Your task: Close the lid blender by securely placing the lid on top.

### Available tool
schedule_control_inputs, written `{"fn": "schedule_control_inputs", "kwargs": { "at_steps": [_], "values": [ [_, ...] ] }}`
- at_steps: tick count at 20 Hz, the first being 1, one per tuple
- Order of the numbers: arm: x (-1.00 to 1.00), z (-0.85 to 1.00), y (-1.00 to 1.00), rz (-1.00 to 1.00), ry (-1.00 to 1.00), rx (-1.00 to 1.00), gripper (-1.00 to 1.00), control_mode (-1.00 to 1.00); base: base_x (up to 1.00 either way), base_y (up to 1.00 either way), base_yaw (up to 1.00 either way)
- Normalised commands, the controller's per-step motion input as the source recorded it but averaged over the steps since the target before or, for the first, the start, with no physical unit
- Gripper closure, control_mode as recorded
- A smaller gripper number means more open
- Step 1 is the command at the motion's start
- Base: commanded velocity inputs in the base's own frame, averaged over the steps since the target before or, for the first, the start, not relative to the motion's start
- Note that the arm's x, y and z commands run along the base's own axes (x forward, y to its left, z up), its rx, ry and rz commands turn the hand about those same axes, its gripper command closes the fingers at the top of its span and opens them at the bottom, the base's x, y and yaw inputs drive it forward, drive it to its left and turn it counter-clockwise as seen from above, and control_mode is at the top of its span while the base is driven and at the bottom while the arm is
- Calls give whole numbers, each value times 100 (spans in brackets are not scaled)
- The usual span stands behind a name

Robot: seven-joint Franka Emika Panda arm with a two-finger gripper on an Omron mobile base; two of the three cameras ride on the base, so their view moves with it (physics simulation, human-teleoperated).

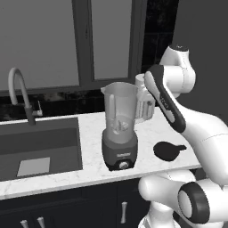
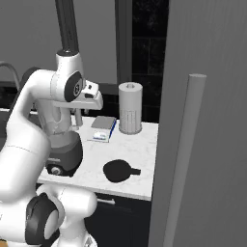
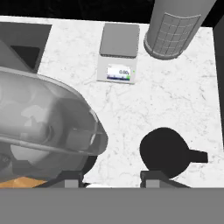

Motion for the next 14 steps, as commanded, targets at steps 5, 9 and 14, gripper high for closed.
{"fn": "schedule_control_inputs", "kwargs": {
  "at_steps": [5, 9, 14],
  "values": [
    [-24, -3, 0, -2, -5, 0, -100, -100, 0, 0, 0],
    [-52, 0, -1, -8, -11, 0, -100, -100, 0, 0, 0],
    [-55, 0, 0, -9, -14, 1, -100, -100, 0, 0, 0]
  ]
}}
